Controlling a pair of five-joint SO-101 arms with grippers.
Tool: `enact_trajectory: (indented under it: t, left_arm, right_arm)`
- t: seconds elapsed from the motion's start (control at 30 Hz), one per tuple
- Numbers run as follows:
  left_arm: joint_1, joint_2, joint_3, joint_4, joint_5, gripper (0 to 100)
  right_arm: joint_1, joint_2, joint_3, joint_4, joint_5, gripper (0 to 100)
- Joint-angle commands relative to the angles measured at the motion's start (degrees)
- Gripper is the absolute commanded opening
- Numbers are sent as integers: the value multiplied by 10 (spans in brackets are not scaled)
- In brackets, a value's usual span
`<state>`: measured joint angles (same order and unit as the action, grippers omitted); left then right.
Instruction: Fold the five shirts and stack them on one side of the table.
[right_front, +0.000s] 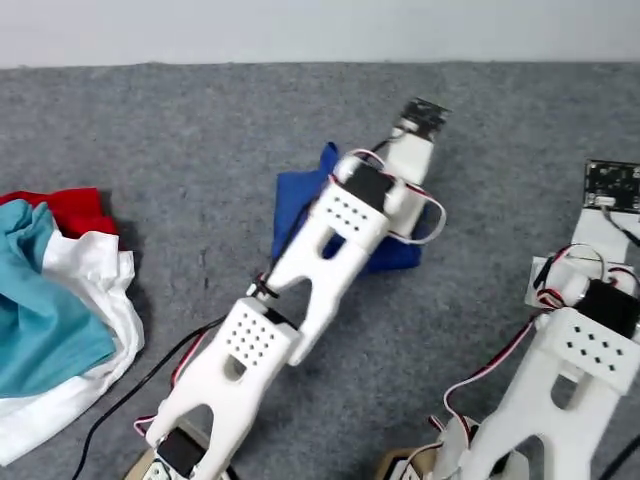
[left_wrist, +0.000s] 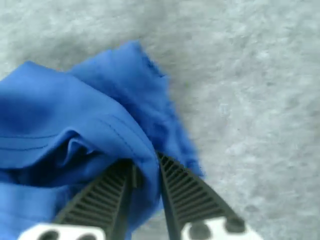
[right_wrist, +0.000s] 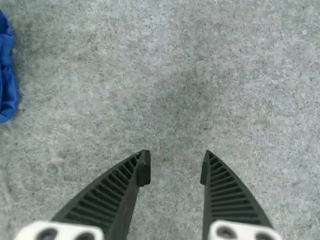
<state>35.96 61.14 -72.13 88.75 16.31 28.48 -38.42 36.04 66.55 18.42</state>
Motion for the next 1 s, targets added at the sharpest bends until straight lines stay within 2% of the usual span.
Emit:
enact_trajectory:
  t: [0.0, 0.17, 0.5, 0.7, 0.8, 0.97]
  left_arm:
    - [38, -4, -20, -25, -18, 13]
    - [62, -4, -18, -40, -72, 13]
    - [42, 73, -31, -148, -76, 15]
    - [2, 71, -164, -146, -75, 15]
    - [-21, 71, -246, -116, -75, 16]
    - [-26, 41, -237, -91, -72, 74]
  right_arm:
    - [5, -13, -18, 3, -1, 180]
    - [5, -13, -18, 3, -1, 180]
    - [5, -13, -18, 4, -1, 180]
    - [5, -13, -18, 5, -1, 180]
    - [5, -13, -18, 5, -1, 180]
    - [-13, -13, -18, 12, -1, 180]
